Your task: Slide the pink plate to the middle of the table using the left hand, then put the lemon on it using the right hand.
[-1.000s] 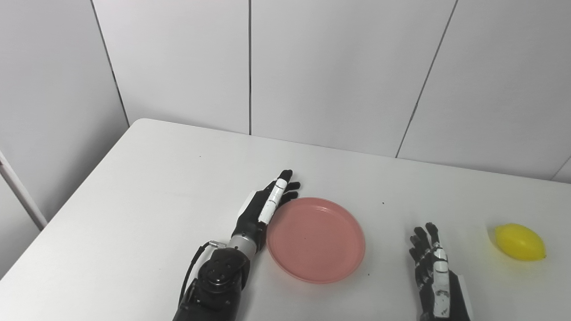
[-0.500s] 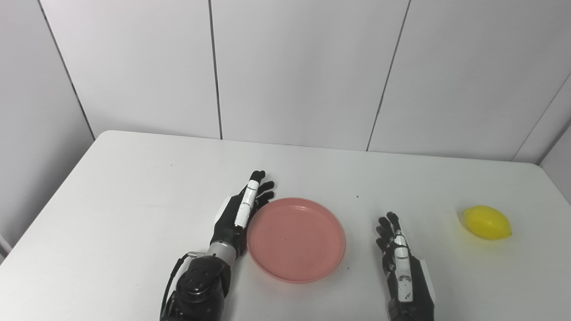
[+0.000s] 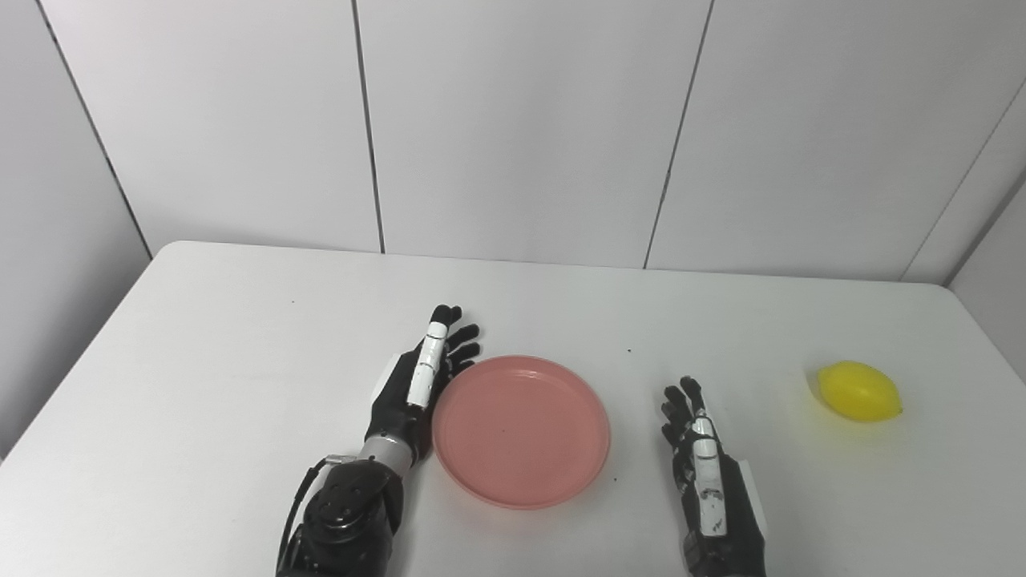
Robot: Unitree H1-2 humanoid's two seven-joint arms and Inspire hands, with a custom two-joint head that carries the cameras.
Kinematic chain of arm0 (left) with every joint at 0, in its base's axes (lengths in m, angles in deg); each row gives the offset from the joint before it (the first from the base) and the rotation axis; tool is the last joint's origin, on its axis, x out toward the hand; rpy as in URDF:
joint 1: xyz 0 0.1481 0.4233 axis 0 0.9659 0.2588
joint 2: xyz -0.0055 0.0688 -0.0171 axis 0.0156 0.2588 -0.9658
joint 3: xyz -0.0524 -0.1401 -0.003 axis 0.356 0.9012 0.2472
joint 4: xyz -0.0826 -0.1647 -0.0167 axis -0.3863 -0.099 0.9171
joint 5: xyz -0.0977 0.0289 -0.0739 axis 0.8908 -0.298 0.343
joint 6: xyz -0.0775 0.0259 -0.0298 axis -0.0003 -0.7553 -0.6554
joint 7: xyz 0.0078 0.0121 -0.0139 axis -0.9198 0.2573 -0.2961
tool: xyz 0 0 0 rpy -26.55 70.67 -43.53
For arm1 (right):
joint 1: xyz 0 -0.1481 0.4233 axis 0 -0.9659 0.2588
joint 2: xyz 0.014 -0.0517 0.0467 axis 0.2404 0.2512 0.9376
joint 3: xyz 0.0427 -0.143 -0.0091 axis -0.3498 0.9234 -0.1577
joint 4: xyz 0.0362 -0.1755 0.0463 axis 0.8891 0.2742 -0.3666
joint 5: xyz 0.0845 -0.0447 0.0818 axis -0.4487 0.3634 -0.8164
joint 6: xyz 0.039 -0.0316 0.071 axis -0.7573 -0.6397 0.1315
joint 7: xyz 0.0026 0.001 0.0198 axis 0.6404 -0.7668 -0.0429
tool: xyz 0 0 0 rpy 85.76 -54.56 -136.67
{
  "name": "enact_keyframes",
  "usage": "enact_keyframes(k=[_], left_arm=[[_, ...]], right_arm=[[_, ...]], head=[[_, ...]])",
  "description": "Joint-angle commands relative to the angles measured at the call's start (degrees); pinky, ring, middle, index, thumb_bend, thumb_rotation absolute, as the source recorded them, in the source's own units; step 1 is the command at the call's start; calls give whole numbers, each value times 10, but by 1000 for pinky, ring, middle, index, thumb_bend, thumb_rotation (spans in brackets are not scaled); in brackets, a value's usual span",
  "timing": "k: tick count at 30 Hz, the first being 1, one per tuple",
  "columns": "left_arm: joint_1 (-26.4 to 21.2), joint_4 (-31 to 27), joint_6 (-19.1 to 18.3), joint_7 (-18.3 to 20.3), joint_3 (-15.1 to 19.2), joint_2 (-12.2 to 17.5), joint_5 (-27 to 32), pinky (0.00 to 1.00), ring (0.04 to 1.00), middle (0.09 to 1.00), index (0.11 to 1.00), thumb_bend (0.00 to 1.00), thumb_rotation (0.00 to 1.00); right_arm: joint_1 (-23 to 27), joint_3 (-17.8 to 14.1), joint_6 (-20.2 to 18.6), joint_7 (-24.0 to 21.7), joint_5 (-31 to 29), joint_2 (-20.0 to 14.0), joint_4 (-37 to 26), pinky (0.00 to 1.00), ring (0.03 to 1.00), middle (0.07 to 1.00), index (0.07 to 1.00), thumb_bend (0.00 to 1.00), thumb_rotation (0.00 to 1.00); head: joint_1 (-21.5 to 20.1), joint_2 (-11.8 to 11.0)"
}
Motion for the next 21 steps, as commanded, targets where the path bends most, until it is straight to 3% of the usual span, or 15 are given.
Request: enact_keyframes(k=[1, 6, 12, 21], left_arm=[[9, 29, -44, 8, -12, -5, 4, 875, 882, 889, 930, 706, 1000], [10, 31, -44, 11, -10, 0, 6, 875, 879, 885, 929, 698, 1000], [9, 28, -44, 23, -4, 19, 18, 870, 873, 885, 930, 708, 1000], [2, 35, -44, 50, 8, 43, 42, 968, 920, 912, 960, 716, 1000]], right_arm=[[-7, -4, 27, 1, -4, 0, 31, 1000, 955, 935, 962, 760, 941], [-9, -4, 35, 8, 6, 0, 33, 1000, 946, 929, 959, 765, 929], [-6, 5, 37, 15, 16, 7, 41, 1000, 952, 936, 963, 759, 921], [11, 19, 60, 36, 52, 20, 75, 1000, 963, 946, 968, 751, 949]], head=[[-4, -1], [-23, 0], [-97, -1], [-144, -5]])
